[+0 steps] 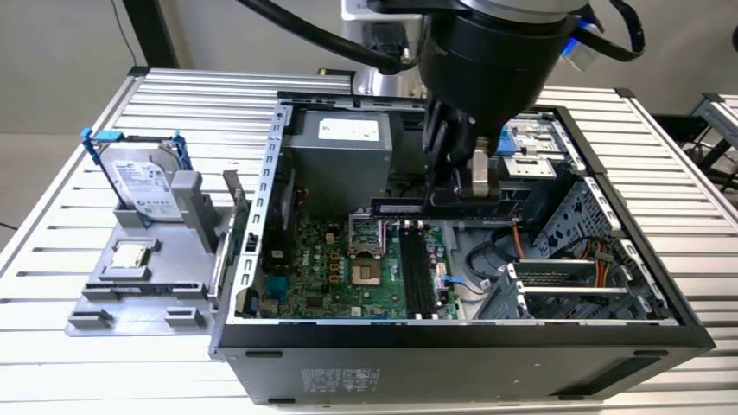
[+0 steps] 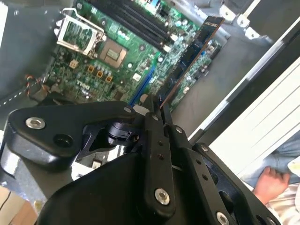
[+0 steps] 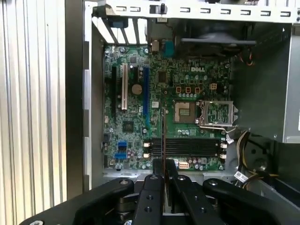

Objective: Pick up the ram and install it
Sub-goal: 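Pick up the ram and move it above insertion slot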

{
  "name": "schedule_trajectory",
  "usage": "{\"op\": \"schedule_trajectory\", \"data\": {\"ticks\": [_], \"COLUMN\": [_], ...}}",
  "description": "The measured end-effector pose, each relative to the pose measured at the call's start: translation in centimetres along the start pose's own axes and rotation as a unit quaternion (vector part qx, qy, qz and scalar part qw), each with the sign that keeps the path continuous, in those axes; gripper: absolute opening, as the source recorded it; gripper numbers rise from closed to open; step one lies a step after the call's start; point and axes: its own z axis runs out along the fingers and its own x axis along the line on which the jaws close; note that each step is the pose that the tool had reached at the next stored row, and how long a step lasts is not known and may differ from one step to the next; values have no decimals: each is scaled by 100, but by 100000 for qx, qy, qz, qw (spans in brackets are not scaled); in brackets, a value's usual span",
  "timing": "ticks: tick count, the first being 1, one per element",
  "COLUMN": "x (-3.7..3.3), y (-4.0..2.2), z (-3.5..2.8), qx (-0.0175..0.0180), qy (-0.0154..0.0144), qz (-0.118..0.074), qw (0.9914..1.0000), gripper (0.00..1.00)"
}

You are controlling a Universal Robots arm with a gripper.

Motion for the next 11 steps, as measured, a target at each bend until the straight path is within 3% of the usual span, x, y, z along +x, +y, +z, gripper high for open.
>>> {"op": "schedule_trajectory", "data": {"ticks": [4, 11], "x": [-8, -33], "y": [-147, -333], "z": [-2, -4], "qx": [1, 10], "qy": [-7, -20], "qz": [196, 802], "qw": [100000, 99997], "gripper": [0, 0]}}
